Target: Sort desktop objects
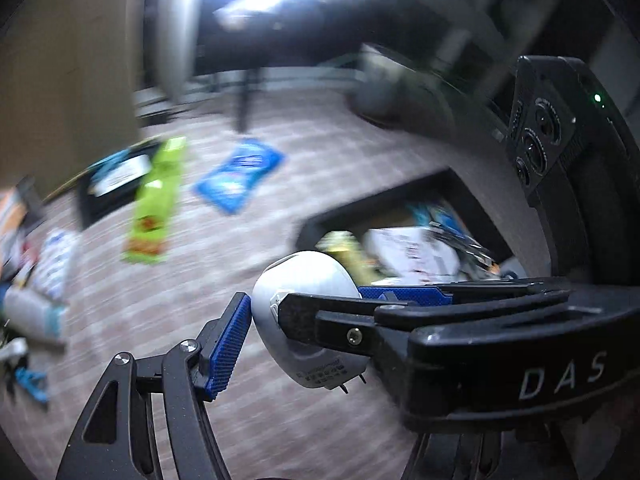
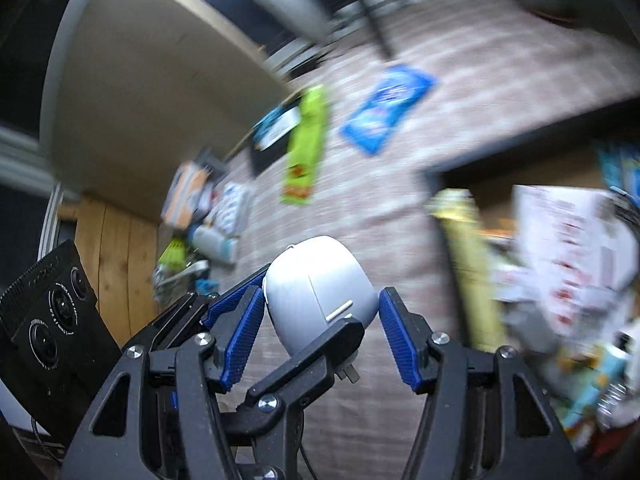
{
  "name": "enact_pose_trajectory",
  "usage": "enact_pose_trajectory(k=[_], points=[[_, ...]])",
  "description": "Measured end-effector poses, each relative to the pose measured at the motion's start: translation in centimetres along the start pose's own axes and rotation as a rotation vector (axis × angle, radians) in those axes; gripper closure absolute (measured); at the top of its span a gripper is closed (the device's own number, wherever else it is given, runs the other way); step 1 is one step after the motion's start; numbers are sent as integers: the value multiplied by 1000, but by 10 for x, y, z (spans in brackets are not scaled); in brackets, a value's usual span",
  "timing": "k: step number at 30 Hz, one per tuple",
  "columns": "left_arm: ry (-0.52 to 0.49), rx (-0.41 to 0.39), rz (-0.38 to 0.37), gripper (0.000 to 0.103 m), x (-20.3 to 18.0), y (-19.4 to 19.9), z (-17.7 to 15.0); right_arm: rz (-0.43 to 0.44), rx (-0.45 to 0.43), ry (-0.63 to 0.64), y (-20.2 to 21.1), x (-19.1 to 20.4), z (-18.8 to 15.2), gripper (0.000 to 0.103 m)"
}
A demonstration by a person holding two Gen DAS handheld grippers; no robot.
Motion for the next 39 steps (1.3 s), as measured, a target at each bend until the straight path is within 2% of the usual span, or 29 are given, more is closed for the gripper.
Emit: enact_pose_trajectory(k=[5,12,17,20,25,30,39], points=[[-82,51,-85,41,-64,-28,7,-61,-66,-74,46,-57,4,44],[-189,95,-138,41,-131,-52,8,-118,-129,-141,88,-109,6,44],[-222,106,-142,38,-153,-56,11,-162,-149,-142,106,-123,6,44],[-258,89,-124,36,-154,-50,11,-251,-192,-126,114,-128,8,43],[-233,87,-89,36,-131,-42,11,-256,-199,-113,112,-122,14,43],[-195,75,-28,36,-92,-28,15,-258,-185,-28,96,-92,20,43],[-71,37,161,36,21,13,29,-179,-101,124,36,-16,37,43]])
Point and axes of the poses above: each gripper's, at about its wrist camera, not at the fingertips, and y roughly against the way its jaws point, x to its left, z to its top, the point moved 1 cm from there along -y, roughly the way its jaws point, and after that the axes turned 13 degrees about -x, right-handed, at the moved point
